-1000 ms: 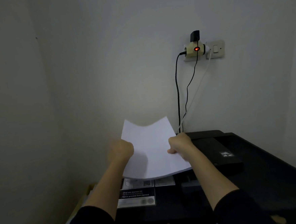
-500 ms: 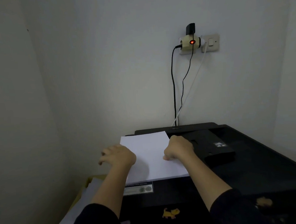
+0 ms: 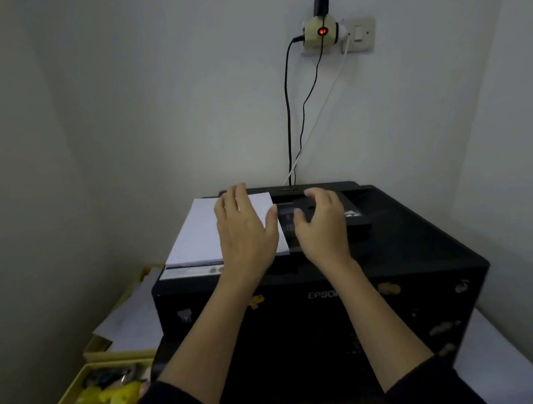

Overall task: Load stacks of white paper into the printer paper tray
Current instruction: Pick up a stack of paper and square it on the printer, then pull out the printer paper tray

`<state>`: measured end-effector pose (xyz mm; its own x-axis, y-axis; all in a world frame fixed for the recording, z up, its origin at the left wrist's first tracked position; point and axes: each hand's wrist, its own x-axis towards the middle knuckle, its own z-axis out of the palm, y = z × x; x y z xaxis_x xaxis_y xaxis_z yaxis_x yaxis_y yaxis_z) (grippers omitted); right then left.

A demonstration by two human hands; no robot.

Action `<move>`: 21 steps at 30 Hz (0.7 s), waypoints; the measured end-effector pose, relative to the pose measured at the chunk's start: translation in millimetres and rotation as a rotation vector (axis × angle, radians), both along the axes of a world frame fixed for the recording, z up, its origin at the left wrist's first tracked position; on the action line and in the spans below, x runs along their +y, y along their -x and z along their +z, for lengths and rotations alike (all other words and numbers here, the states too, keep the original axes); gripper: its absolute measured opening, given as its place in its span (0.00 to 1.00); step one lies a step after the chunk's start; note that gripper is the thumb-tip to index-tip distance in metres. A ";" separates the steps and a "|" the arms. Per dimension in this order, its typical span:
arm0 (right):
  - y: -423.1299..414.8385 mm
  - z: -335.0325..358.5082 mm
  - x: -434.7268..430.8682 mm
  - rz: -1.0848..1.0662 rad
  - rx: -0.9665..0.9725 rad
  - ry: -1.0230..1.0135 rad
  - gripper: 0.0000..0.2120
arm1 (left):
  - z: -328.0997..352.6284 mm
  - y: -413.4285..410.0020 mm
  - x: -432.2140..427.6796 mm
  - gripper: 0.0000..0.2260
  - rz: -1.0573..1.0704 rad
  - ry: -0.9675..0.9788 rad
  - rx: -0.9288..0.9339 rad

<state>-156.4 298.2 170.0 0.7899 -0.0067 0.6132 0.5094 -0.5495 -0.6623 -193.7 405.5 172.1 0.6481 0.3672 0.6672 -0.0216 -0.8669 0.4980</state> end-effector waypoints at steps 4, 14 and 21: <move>38.9 -47.6 -34.9 -0.146 -0.167 -0.081 0.14 | -47.4 37.2 -44.8 0.29 -0.040 0.055 -0.049; 94.8 -178.6 -83.1 -0.207 0.399 -0.400 0.13 | -194.0 97.4 -95.0 0.24 0.065 0.373 0.295; 75.9 -213.1 -87.9 -0.066 1.258 -1.192 0.30 | -216.1 71.6 -79.4 0.40 0.019 1.734 0.475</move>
